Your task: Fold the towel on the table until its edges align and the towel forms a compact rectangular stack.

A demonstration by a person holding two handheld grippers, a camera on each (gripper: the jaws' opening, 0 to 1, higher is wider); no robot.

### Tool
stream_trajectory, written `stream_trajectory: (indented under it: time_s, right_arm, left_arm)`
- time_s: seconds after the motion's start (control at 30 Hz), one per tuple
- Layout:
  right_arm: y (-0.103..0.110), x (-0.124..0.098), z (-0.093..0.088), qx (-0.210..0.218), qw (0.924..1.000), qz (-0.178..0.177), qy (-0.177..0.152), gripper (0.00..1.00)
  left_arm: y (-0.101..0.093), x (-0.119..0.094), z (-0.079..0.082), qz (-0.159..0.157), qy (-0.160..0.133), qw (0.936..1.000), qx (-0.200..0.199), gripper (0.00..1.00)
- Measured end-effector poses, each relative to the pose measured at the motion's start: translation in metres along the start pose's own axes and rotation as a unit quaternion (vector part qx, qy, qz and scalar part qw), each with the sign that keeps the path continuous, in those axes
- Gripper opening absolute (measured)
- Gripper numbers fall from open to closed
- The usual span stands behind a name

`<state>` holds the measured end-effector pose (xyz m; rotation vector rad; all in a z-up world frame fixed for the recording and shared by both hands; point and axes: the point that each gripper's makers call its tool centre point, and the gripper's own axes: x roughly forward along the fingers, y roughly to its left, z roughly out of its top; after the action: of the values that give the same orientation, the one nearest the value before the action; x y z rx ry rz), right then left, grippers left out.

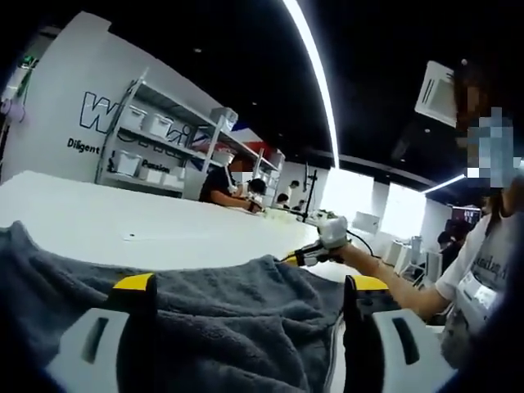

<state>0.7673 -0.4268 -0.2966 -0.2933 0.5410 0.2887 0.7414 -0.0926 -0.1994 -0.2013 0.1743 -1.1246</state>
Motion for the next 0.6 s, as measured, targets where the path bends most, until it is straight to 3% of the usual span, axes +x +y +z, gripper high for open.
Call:
stream_trajectory:
  time_s: [0.17,0.37,0.6]
  right_arm:
    - [-0.010,0.002,-0.001,-0.046,0.9981,-0.036,0.017,0.03]
    - [-0.028,0.002,-0.001,-0.129,0.9853,-0.100,0.050,0.02]
    - [-0.038,0.007,0.006,-0.154,0.9782,-0.131,0.048,0.02]
  left_arm:
    - [-0.003,0.003,-0.005,0.006,0.020,0.9992,0.033,0.99]
    - [-0.009,0.003,-0.002,-0.005,0.016,0.9993,0.034,0.99]
    - [-0.015,-0.003,0.012,-0.013,0.000,0.9990,0.043,0.99]
